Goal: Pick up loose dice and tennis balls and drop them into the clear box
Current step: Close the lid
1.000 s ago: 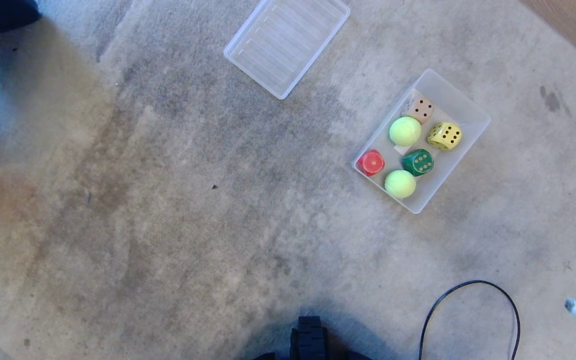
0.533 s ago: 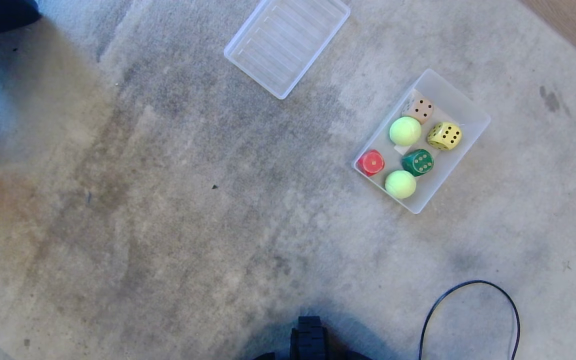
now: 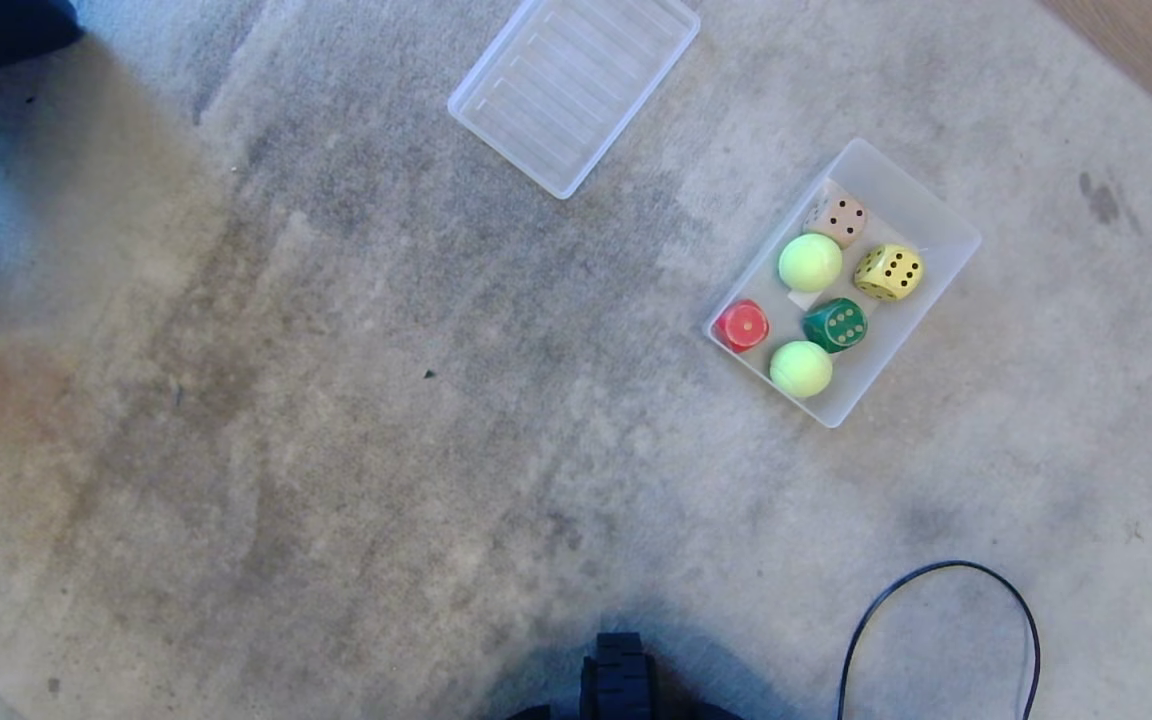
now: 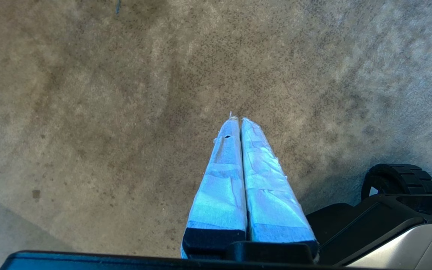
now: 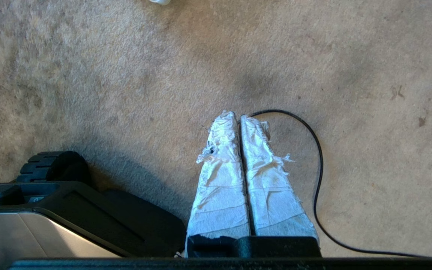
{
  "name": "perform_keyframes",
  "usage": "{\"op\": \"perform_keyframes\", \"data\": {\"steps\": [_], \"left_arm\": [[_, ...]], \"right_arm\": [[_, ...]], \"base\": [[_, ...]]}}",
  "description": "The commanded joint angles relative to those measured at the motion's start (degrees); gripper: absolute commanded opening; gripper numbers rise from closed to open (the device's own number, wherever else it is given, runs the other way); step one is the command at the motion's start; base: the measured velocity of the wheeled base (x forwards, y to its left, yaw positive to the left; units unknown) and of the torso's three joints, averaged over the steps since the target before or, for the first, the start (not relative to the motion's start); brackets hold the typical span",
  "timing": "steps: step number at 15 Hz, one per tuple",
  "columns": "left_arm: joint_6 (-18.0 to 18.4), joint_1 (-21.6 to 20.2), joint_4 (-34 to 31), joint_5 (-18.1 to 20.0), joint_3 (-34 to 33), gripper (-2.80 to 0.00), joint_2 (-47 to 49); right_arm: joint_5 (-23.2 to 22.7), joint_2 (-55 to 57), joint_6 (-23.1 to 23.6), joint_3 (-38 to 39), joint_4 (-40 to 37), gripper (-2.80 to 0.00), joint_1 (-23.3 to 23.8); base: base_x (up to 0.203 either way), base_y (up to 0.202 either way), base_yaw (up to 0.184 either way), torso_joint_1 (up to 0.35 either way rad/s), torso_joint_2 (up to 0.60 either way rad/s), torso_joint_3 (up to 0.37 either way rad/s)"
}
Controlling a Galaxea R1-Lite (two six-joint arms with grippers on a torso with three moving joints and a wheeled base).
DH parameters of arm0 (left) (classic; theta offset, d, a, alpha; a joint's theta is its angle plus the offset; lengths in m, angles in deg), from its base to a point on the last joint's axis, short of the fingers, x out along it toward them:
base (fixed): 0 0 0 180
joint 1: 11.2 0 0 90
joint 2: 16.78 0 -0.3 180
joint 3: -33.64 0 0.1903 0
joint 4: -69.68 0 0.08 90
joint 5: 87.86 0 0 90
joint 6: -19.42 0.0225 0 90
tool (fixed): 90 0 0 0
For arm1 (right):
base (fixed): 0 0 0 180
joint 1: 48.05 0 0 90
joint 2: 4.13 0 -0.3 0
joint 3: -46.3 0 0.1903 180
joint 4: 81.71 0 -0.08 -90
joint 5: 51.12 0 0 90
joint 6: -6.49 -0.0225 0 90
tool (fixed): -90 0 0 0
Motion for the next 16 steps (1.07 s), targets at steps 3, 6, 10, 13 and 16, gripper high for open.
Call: {"op": "perform_keyframes", "data": {"steps": [3,6,10,13,16], "left_arm": [[0.02,-0.02,-0.01,0.00,0.00,-2.80,0.00],[0.02,-0.02,0.02,0.00,0.00,-2.80,0.00],[-0.60,-0.02,-0.12,-0.09,0.00,-2.80,0.00],[-0.86,-0.02,-0.18,-0.26,0.00,-2.80,0.00],[-1.03,-0.02,-0.12,-0.26,0.00,-2.80,0.00]], "right_arm": [[0.02,-0.67,0.00,0.03,-0.14,-2.80,0.00],[0.02,-0.67,0.00,0.03,-0.14,-2.80,0.00],[0.02,-0.67,0.00,0.03,-0.14,-2.80,0.00],[0.02,-0.67,0.00,0.03,-0.14,-2.80,0.00],[0.02,-0.67,0.00,0.03,-0.14,-2.80,0.00]], "base": [[0.000,0.000,0.000,0.000,0.00,0.000],[0.000,0.000,0.000,0.000,0.00,0.000],[0.000,0.000,0.000,0.000,0.00,0.000],[0.000,0.000,0.000,0.000,0.00,0.000],[0.000,0.000,0.000,0.000,0.00,0.000]]}}
